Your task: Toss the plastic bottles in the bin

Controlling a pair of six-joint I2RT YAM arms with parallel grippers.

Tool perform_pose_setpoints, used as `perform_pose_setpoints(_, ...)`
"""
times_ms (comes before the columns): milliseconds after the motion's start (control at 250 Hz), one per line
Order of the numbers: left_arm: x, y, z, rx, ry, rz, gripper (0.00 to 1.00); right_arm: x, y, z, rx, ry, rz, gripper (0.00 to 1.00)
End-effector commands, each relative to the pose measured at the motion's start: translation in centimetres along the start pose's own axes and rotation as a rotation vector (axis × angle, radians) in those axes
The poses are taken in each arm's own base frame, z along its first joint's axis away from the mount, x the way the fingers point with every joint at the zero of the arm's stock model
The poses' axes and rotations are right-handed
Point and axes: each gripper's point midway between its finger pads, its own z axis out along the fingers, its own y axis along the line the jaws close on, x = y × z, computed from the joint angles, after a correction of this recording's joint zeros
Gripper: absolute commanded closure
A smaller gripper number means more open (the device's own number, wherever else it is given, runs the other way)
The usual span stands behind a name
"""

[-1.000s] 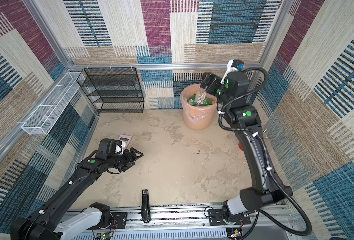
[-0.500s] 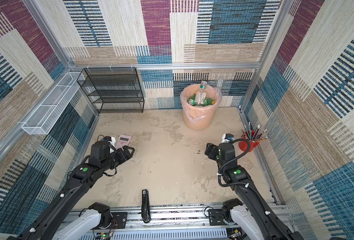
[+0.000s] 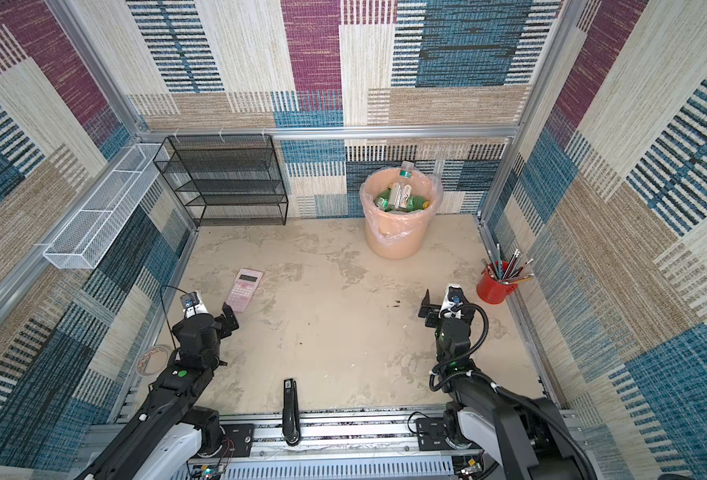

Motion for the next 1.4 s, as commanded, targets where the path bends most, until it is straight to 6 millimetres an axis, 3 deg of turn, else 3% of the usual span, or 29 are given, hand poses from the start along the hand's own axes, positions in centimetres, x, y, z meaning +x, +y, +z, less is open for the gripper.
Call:
perform_pose_setpoints(0, -1.1, 1.0, 0.9, -0.035, -0.103, -0.044, 0.01, -5.0, 0.0, 0.2, -0.012, -0.233, 0.024, 0.01)
perform_pose_setpoints(164, 0.9, 1.8, 3.1, -0.044, -0.082, -0.081, 0.01, -3.4, -0.3, 1.5, -0.045, -0.208, 0.028, 0.01)
perform_pose_setpoints(304, 0.0, 0.3, 5.6, 0.027, -0.104, -0.09, 0.01, -2.8, 0.5, 1.6, -0.097, -0.23, 0.006, 0.01)
perform_pose_setpoints(396, -0.3, -1.3, 7.3, 0.095, -0.121, -0.076, 0.01, -1.7, 1.6, 3.0, -0.145, -0.152, -0.018, 0.01)
perform_pose_setpoints(512, 0.4, -3.2, 9.3, 0.181, -0.086, -0.028, 0.01, -1.3, 1.1, 4.5, -0.127, -0.104, 0.004, 0.02)
perform_pose_setpoints(560, 0.7, -3.5, 9.4, 0.195, -0.028, -0.017, 0.01, -1.2, 0.8, 4.8, -0.113, -0.096, 0.014, 0.01)
perform_pose_setpoints(708, 1.1, -5.2, 10.1, 0.278, -0.096, 0.017, 0.01, -1.2, 0.7, 4.7, -0.11, -0.101, 0.013, 0.01)
perform_pose_setpoints(804, 1.6, -6.4, 10.8, 0.315, 0.015, 0.058, 0.01, -1.3, 0.7, 4.5, -0.109, -0.104, 0.011, 0.01)
perform_pose_setpoints(1284, 1.4, -6.6, 11.0, 0.31, -0.004, 0.071, 0.01, -1.3, 0.7, 4.6, -0.108, -0.104, 0.012, 0.01)
perform_pose_setpoints(1396, 1.7, -8.1, 11.1, 0.383, 0.026, 0.117, 0.01, -1.3, 0.7, 4.6, -0.11, -0.102, 0.013, 0.01)
